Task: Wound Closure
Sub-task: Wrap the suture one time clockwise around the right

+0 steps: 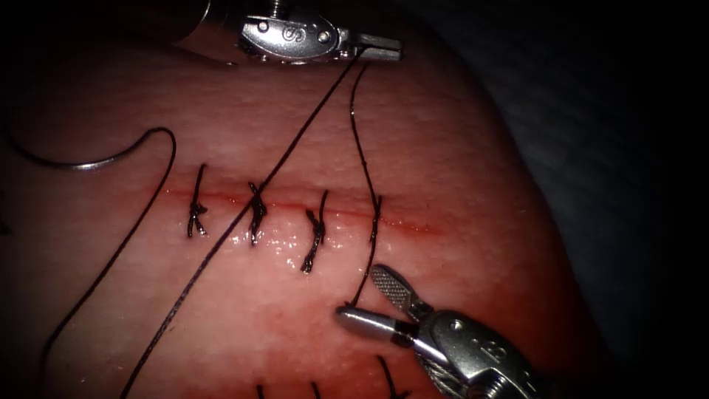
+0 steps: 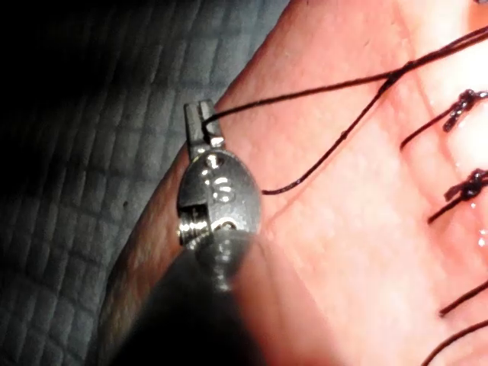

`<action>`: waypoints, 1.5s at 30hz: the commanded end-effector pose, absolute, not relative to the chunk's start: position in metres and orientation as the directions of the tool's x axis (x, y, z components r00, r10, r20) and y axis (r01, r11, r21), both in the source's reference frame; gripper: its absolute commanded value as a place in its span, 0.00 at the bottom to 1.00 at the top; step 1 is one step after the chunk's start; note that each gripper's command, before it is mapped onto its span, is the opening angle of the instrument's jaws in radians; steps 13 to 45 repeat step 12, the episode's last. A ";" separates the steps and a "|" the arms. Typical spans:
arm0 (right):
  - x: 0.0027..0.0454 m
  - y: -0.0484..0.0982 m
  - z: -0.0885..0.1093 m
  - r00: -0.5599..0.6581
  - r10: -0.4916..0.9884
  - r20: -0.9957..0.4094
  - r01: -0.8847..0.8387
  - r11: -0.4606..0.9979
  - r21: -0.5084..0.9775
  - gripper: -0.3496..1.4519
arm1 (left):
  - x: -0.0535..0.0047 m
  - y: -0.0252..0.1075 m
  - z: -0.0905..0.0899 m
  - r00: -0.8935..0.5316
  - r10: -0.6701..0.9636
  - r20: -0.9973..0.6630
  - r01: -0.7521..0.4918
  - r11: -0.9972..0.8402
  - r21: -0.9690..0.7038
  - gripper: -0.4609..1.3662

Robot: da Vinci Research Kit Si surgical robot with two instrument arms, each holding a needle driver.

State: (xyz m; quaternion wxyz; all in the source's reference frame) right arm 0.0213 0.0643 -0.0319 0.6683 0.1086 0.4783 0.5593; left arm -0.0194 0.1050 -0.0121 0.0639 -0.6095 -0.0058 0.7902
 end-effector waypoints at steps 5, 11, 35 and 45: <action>0.0211 0.065 -0.031 -0.083 0.851 -0.518 -0.641 0.353 0.682 0.76 | -0.0188 0.105 -0.012 -0.257 0.106 -0.960 -0.094 -0.992 -0.084 0.06; 0.0210 0.065 -0.031 -0.083 0.851 -0.518 -0.641 0.353 0.682 0.72 | -0.0190 0.104 -0.012 -0.260 0.104 -0.960 -0.097 -0.992 -0.081 0.06; 0.0210 0.065 -0.031 -0.083 0.851 -0.518 -0.641 0.353 0.682 0.72 | -0.0190 0.104 -0.012 -0.260 0.104 -0.960 -0.097 -0.992 -0.081 0.06; 0.0210 0.065 -0.031 -0.083 0.851 -0.518 -0.641 0.353 0.682 0.72 | -0.0190 0.104 -0.012 -0.260 0.104 -0.960 -0.097 -0.992 -0.081 0.06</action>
